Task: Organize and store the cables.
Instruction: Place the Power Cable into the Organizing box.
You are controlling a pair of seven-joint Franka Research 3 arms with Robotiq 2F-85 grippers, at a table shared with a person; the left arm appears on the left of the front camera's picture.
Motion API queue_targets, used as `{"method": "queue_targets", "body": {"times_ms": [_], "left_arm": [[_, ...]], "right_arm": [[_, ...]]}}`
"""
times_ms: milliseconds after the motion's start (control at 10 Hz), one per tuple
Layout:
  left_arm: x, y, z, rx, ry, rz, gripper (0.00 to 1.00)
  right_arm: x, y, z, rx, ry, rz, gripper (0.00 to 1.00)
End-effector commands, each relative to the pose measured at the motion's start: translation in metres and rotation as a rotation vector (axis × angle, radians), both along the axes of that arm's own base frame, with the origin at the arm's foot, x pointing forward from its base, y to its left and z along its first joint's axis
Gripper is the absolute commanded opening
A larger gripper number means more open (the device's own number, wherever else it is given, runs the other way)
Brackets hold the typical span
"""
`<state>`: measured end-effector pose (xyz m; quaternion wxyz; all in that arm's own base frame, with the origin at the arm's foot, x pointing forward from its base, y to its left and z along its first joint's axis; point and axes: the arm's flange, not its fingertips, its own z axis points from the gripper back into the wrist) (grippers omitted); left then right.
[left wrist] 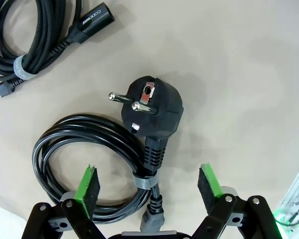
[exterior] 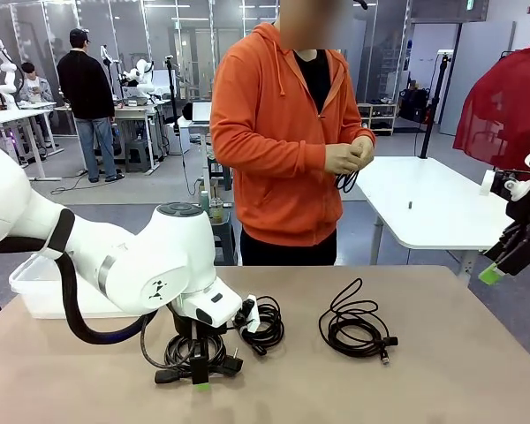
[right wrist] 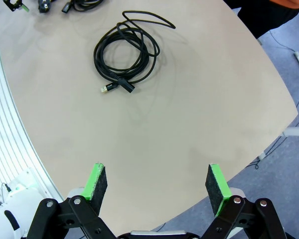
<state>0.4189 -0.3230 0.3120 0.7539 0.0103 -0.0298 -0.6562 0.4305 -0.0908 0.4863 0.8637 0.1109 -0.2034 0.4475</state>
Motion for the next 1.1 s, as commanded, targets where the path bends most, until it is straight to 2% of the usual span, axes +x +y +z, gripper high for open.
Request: {"method": "queue_targets", "body": {"times_ms": [0,300,600,700,900,1000], "left_arm": [[0.0008,0.0062,-0.0075,-0.023,0.011,-0.006,1.00],[0.0011,0.0076,-0.0150,-0.044,0.045,0.002,1.00],[0.0011,0.0068,-0.0115,-0.037,0.056,0.007,0.12],[0.0009,0.0071,-0.0107,-0.033,0.059,0.012,0.00],[0.0011,0.0077,-0.0095,-0.026,0.060,0.019,0.00],[0.0006,0.0095,-0.0088,-0.010,0.067,0.025,0.05]], "right_arm": [[0.0024,-0.0006,0.0025,0.004,0.007,0.005,1.00],[0.0024,-0.0006,0.0025,0.004,0.007,0.005,1.00],[0.0024,-0.0006,0.0025,0.004,0.007,0.005,1.00],[0.0024,-0.0006,0.0025,0.004,0.007,0.005,1.00],[0.0024,-0.0006,0.0025,0.004,0.007,0.005,1.00],[0.0024,-0.0006,0.0025,0.004,0.007,0.005,1.00]]}}
